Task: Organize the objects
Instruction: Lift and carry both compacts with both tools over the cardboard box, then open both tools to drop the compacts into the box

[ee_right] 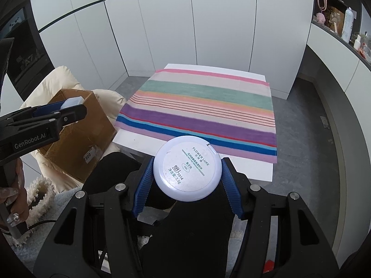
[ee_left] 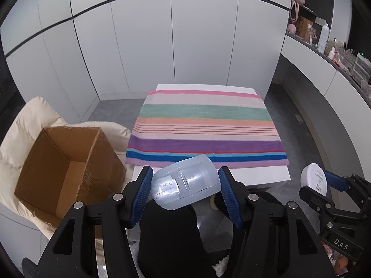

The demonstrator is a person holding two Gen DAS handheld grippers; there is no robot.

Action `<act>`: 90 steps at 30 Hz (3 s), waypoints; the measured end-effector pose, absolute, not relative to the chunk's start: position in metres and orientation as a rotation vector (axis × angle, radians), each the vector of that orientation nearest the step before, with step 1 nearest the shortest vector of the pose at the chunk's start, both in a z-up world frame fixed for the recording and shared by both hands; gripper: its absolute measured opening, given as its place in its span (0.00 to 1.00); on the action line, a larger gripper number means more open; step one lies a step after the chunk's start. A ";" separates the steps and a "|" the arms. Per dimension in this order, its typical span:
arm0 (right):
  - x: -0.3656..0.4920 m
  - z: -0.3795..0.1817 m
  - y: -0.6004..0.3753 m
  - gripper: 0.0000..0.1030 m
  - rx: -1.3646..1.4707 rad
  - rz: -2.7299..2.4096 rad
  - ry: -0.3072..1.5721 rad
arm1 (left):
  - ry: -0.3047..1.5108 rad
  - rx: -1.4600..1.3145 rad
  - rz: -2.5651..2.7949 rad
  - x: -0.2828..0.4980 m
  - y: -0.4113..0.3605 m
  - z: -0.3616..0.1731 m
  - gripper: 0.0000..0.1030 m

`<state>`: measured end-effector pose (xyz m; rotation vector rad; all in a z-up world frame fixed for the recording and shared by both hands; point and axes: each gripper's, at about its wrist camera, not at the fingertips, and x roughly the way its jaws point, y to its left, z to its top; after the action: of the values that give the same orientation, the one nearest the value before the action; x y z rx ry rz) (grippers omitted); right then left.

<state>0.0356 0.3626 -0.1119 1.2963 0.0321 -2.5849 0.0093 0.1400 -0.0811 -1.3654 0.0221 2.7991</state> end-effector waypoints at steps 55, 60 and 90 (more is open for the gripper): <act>-0.020 -0.148 -0.042 0.58 1.028 -1.880 0.492 | -0.685 -1.606 3.287 0.057 -0.194 -0.118 0.58; -0.055 -0.163 -0.073 0.58 1.053 -1.867 0.494 | -0.707 -1.642 3.277 0.026 -0.216 -0.128 0.58; -0.110 -0.199 -0.084 1.00 1.206 -1.908 0.371 | -0.816 -1.747 3.131 -0.007 -0.243 -0.153 0.93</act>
<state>-0.1102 -0.0835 -0.1992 1.2056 0.3714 -1.9078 -0.0070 -0.2428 -0.1530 -1.7467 -0.8164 3.1307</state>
